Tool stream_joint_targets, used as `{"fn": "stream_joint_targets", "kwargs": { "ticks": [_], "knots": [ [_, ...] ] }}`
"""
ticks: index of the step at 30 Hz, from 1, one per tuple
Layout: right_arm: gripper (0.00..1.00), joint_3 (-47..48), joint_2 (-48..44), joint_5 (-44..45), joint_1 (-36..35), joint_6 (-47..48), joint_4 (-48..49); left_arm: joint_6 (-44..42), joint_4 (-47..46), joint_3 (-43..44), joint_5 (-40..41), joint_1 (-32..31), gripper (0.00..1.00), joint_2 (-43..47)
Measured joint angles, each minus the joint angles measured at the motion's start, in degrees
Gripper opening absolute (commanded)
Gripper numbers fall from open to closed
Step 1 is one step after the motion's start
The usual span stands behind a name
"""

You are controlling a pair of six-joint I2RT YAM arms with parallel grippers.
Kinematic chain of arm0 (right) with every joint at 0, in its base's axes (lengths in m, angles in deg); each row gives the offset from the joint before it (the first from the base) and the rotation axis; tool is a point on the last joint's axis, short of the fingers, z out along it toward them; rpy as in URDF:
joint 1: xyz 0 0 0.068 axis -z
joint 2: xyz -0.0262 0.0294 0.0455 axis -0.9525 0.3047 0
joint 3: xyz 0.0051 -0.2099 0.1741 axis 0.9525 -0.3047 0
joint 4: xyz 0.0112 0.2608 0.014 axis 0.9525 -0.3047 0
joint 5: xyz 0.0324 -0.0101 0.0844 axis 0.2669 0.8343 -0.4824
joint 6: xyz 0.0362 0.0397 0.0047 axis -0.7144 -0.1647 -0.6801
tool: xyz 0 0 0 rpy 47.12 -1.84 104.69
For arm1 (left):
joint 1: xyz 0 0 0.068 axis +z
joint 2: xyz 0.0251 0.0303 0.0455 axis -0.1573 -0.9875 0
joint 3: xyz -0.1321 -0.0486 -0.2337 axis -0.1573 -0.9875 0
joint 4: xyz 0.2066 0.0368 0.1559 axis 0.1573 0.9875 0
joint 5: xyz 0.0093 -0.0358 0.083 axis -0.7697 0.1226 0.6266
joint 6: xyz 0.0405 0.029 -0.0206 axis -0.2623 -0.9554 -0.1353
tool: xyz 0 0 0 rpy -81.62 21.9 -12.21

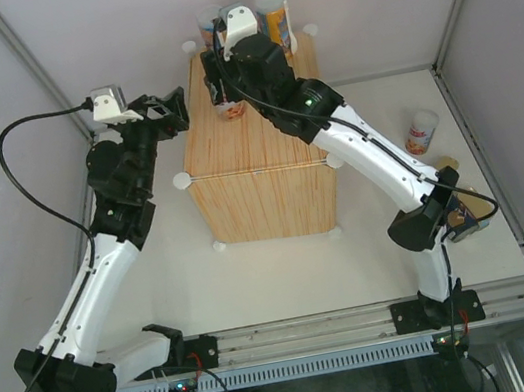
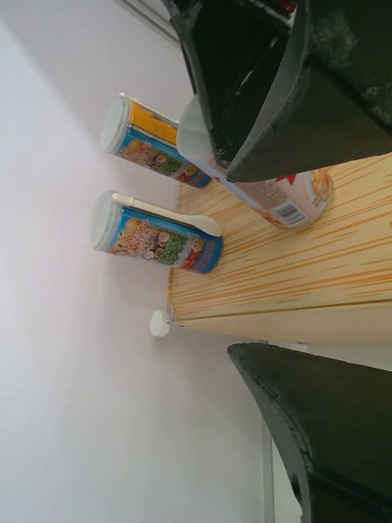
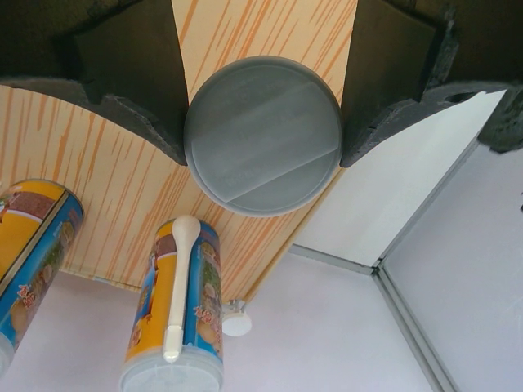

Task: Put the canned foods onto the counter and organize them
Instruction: Place the canned food on the counter.

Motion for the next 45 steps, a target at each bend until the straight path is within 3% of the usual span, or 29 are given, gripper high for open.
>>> {"fn": "stream_joint_targets", "kwargs": {
  "ticks": [28, 38, 45],
  "knots": [
    [0.0, 6.1, 6.8, -3.3, 3.8, -2.8, 2.3, -1.1, -1.8, -2.3, -1.7, 1.8, 0.84, -0.1],
    [0.22, 6.2, 7.4, -3.3, 3.6, -3.3, 3.3, -1.0, -2.2, -2.6, -1.8, 1.8, 0.84, -0.5],
    [0.44, 6.2, 7.4, -3.2, 3.5, -3.3, 3.3, -1.0, -2.6, -3.1, -1.8, 1.8, 0.85, -0.5]
  ]
}}
